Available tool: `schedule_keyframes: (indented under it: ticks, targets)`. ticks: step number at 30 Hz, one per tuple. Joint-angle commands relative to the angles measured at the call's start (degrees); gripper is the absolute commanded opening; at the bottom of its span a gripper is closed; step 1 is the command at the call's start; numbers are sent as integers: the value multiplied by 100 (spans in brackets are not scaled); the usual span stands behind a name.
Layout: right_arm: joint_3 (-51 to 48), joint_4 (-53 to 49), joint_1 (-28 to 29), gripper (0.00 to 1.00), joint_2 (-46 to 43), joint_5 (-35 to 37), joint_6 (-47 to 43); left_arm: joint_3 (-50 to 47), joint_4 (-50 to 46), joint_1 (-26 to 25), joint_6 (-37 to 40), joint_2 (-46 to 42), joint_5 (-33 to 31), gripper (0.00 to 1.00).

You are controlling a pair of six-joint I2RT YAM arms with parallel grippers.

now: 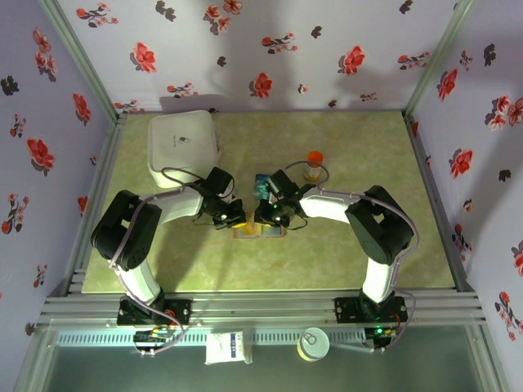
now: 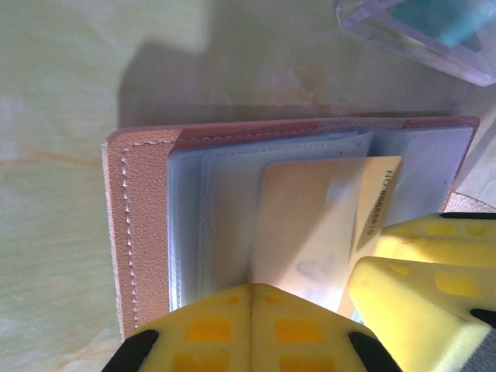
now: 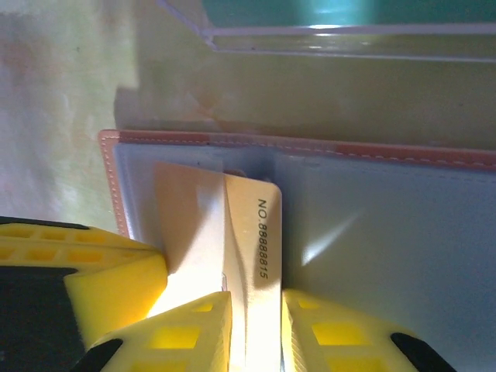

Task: Take the credit cards out of the card holder

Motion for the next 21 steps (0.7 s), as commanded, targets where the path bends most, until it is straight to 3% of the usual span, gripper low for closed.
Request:
schedule_keyframes:
  ticks: [1, 21]
  targets:
    - [-152, 334, 37, 23, -30, -199, 153, -27, -250, -37, 160, -33, -194, 1]
    - [-322, 209, 8, 16, -306, -12, 101, 6, -268, -54, 148, -41, -188, 1]
